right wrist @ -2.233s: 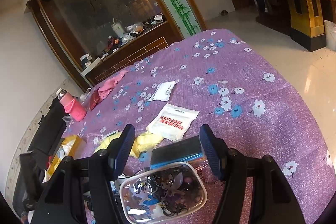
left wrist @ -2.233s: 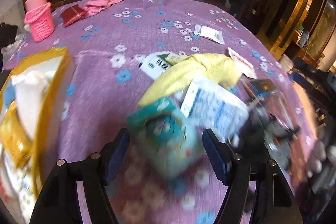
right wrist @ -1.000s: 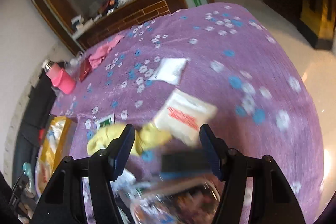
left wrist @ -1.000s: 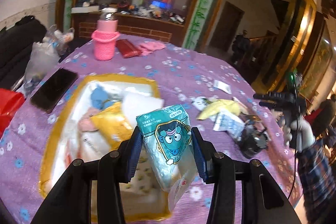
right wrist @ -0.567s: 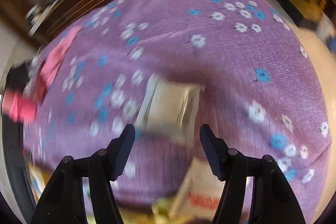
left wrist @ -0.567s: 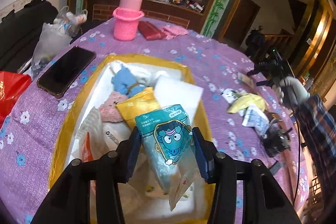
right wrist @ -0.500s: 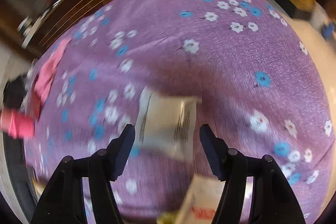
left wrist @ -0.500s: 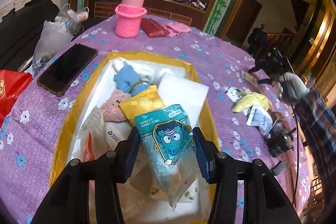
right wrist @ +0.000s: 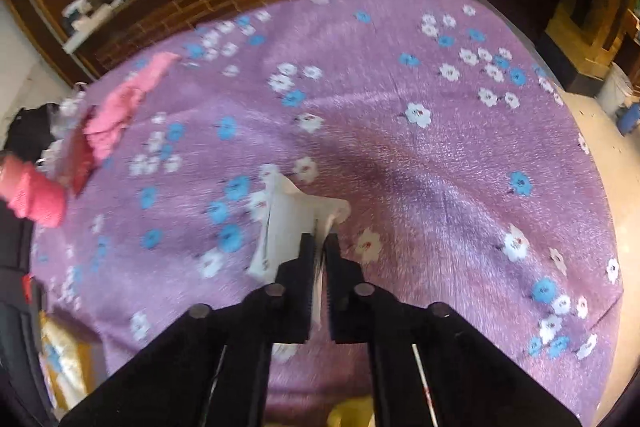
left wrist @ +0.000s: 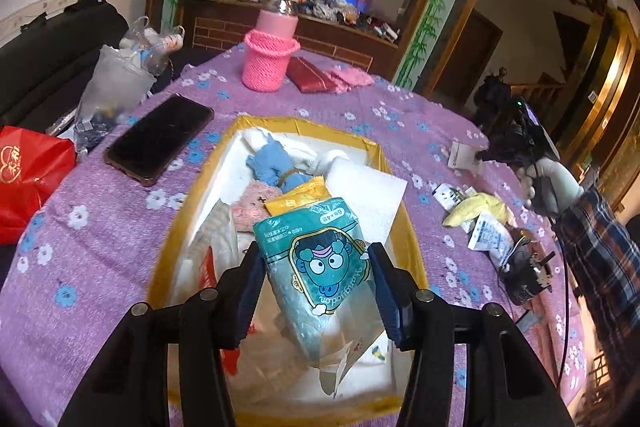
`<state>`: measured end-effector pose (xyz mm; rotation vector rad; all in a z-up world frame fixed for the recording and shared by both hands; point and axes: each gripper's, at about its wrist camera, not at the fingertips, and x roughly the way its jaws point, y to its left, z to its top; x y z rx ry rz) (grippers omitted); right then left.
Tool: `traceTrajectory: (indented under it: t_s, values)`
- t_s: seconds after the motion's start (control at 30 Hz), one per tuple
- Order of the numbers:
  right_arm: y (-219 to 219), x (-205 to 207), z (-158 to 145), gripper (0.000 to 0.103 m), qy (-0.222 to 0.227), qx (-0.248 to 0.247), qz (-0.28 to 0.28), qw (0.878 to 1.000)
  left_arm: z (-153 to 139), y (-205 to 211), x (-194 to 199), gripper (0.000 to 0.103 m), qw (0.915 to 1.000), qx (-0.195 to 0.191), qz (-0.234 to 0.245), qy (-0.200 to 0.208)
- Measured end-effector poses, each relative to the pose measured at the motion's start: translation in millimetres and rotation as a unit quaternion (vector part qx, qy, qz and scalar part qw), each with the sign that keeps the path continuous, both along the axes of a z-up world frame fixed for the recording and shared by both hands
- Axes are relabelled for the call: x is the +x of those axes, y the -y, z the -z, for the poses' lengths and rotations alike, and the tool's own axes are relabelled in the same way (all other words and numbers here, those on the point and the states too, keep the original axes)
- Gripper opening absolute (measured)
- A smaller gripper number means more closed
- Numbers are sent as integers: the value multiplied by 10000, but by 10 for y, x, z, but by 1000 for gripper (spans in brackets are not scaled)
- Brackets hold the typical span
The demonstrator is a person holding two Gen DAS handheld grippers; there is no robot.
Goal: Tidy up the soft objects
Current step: 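Carry the teal tissue pack into the tray while the right gripper grasps a white packet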
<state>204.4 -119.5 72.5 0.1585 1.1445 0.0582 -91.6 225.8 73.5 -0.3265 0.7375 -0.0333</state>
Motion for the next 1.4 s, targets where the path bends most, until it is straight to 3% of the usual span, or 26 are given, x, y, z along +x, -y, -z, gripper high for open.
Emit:
traceTrajectory:
  t_s: [0.23, 0.4, 0.5, 0.63, 0.77, 0.87, 1.0, 1.23, 1.4]
  values:
    - [-383, -630, -568, 0, 591, 318, -715, 9952, -95, -130, -311, 57, 9995, -105, -219, 207]
    - [-877, -1221, -969, 0, 874, 536, -1554, 9825, -72, -212, -475, 58, 9988, -187, -376, 251]
    - [-1253, -1573, -1080, 0, 806, 853, -2122, 9701, -50, -271, -550, 58, 9983, -282, -443, 252]
    - [-1796, -1955, -970, 0, 480, 1223, -2848, 9495, -41, -378, -636, 60, 9972, -363, -589, 275]
    - [-2344, -2250, -666, 0, -72, 1564, -3429, 9262, -40, -536, -748, 60, 9954, -460, -773, 327]
    - [-2659, -2339, -467, 0, -227, 1623, -3577, 9193, -27, -635, -807, 60, 9943, -505, -869, 352]
    - [-3059, -2191, -231, 0, -359, 1599, -3452, 9241, 21, -681, -833, 60, 9940, -566, -885, 319]
    - [-3389, -1774, 46, 1, -286, 1218, -2963, 9469, 38, -664, -810, 64, 9948, -584, -765, 322]
    - [-3416, -1734, 53, 6, -182, 1162, -3005, 9465, 59, -674, -778, 67, 9948, -632, -747, 271]
